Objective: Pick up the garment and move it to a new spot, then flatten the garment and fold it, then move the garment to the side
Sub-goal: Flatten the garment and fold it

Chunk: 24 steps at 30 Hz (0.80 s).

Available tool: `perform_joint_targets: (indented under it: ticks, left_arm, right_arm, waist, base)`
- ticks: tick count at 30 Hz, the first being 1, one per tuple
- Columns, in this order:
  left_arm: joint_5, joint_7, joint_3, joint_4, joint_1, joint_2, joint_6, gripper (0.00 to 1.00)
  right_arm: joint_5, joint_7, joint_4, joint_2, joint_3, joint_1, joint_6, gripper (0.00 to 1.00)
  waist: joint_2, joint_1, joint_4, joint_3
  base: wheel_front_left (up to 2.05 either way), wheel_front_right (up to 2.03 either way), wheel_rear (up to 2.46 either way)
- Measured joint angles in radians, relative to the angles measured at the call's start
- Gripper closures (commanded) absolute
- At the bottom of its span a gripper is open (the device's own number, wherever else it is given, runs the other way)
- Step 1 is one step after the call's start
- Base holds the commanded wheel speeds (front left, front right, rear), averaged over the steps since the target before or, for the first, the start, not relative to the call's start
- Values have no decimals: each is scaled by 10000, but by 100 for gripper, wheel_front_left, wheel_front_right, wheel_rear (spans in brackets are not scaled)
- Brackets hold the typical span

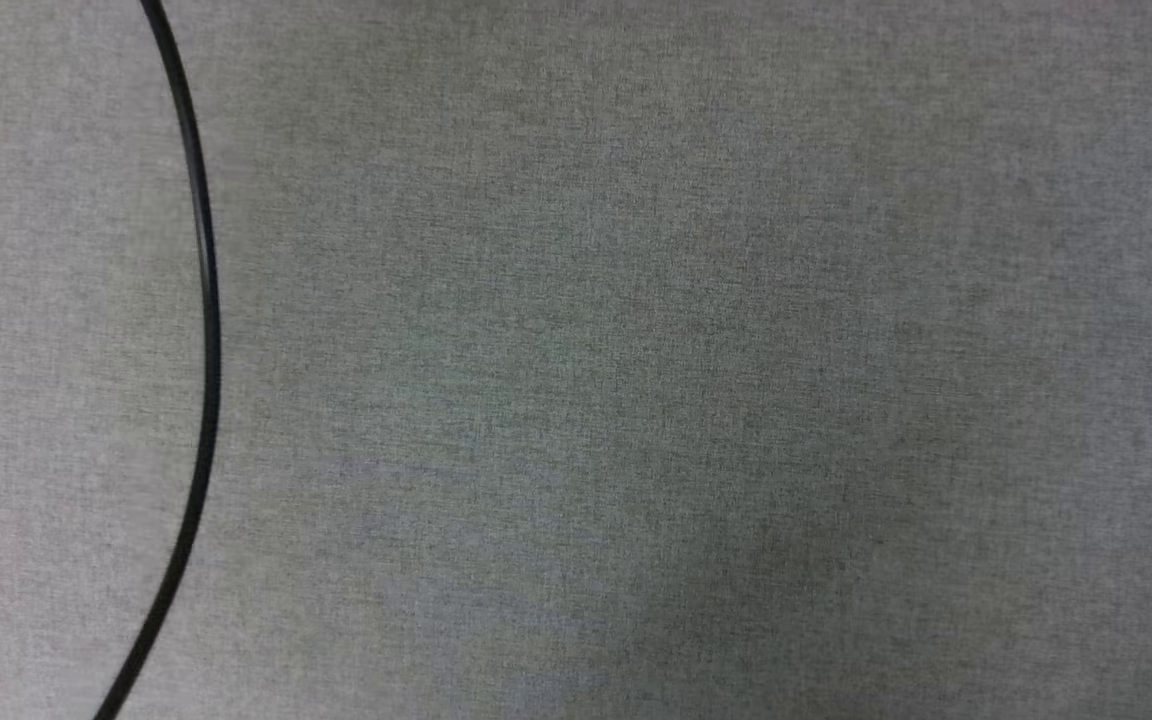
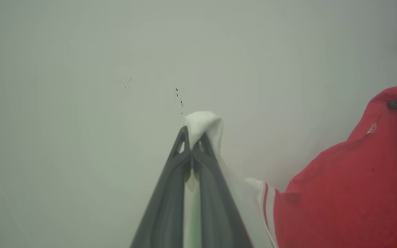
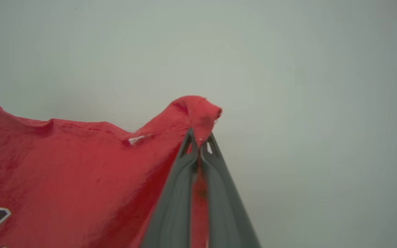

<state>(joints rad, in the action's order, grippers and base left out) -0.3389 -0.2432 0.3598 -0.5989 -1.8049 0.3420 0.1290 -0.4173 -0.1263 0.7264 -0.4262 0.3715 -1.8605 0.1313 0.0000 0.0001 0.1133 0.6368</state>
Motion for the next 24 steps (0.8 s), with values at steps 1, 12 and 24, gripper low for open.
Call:
perform_joint_targets:
  ticks: [1,12,24]
  left_arm:
    - [-90,-36,81,-96,158,25,0,100]
    - [-644,-171,259,341,2931,297,2,100]
    - [-332,-198,-198,2840,7995,255,-468,100]
  right_arm:
    - [-128,96,130,-17,107,68,0,100]
    - [-1569,1267,884,-90,1244,2467,2,100]
    - [-2778,1870,-4,-796,2165,5761,0,100]
  waist:
    - [0,0,3,46]
    - [0,-1,-15,-200]
    - [0,-3,-120,-1248]
  base:
    - [0,0,0]
    - [0,0,0]
    - [0,0,0]
